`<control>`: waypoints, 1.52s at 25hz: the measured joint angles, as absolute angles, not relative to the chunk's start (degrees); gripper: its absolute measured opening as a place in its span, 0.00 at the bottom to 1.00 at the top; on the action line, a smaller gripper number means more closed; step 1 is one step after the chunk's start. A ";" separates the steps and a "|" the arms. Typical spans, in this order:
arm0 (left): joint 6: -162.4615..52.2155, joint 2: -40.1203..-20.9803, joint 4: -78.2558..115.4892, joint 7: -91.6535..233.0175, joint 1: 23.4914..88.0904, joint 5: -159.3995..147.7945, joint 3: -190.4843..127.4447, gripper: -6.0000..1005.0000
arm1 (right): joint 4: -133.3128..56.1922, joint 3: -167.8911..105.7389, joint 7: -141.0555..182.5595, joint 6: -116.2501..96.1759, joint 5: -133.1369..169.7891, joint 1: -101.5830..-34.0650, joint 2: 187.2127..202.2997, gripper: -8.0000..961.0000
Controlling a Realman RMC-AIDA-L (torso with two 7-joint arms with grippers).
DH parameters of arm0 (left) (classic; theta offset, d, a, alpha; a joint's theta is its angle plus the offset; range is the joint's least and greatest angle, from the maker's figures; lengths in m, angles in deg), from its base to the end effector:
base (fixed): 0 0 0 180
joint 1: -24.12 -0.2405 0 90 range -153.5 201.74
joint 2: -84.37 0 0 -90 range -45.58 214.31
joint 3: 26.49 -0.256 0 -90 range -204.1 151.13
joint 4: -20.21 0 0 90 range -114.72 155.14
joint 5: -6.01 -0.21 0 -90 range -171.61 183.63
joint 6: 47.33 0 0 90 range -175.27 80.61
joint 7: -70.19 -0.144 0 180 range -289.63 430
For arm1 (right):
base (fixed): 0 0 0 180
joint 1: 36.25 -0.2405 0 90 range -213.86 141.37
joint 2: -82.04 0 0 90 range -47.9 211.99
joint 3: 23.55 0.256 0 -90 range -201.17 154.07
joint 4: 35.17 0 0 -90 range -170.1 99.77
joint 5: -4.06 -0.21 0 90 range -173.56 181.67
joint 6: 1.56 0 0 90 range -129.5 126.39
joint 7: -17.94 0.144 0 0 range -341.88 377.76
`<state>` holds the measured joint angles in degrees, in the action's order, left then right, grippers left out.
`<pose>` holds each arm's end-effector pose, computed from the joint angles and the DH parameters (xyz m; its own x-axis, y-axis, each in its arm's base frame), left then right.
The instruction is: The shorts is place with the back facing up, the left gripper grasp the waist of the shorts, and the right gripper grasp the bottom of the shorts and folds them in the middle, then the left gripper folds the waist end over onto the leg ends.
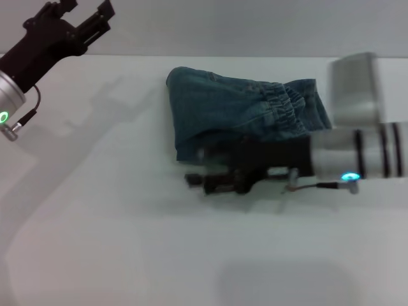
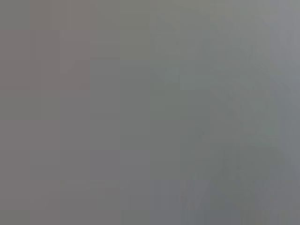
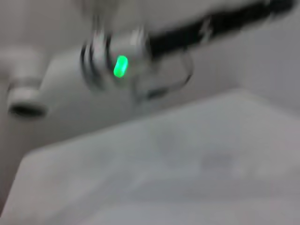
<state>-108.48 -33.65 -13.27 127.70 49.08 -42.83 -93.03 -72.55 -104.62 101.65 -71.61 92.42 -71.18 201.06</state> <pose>-0.2531 0.3856 0.0339 0.5583 -0.0007 0.8296 0.6882 -0.5581 -0.4636 0.1835 0.3470 -0.0776 0.8626 -0.2763 -0.4237 -0.3279 -0.9433 -0.0525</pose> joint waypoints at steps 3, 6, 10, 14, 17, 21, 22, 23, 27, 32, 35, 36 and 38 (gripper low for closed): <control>-109.69 -33.80 -13.25 127.40 48.03 -42.11 -92.21 0.84 | -74.53 -102.44 92.61 -72.16 81.31 -65.09 201.15 0.71; -110.80 -33.82 -13.11 126.58 46.81 -40.74 -92.17 0.84 | -73.24 -101.72 78.42 -72.35 64.92 -59.78 201.13 0.71; -114.53 -33.90 -10.83 123.19 45.12 -36.09 -92.07 0.84 | -69.10 -101.36 61.29 -74.07 45.39 -55.21 201.15 0.71; -122.31 -33.88 -4.23 116.50 44.12 -28.34 -92.05 0.84 | -59.82 -100.36 48.59 -77.94 25.47 -54.50 201.29 0.71; -129.09 -34.14 2.44 109.14 43.50 -21.03 -92.05 0.84 | -52.85 -100.19 40.83 -80.32 10.51 -55.31 201.30 0.71; -137.73 -34.35 12.74 101.90 43.35 -11.43 -92.04 0.84 | -45.95 -100.18 33.86 -80.21 -5.27 -56.81 201.29 0.71; -138.93 -34.35 14.32 101.00 43.26 -9.88 -92.05 0.84 | -44.35 -100.18 32.30 -79.93 -7.83 -57.28 201.21 0.71; -139.88 -34.36 15.74 100.38 43.06 -8.42 -92.04 0.84 | -42.87 -100.18 30.63 -79.58 -10.06 -57.72 201.13 0.71; -141.24 -34.37 17.78 99.90 41.72 -6.72 -92.08 0.84 | -40.55 -100.31 27.17 -77.55 -12.42 -58.31 201.00 0.71; -141.40 -34.41 18.03 100.26 41.02 -6.98 -92.60 0.84 | -40.43 -100.80 26.83 -75.99 -12.27 -58.39 201.18 0.71; -141.48 -34.44 18.75 100.31 41.13 -7.01 -92.93 0.84 | -40.45 -100.88 26.83 -75.12 -12.21 -58.73 201.23 0.71; -141.48 -34.45 18.96 100.31 41.23 -7.01 -93.07 0.84 | -40.42 -100.91 26.84 -74.68 -12.19 -58.87 201.23 0.71; -141.48 -34.46 19.32 100.33 41.39 -7.01 -93.38 0.84 | -40.40 -100.95 26.82 -73.52 -12.16 -59.14 201.15 0.71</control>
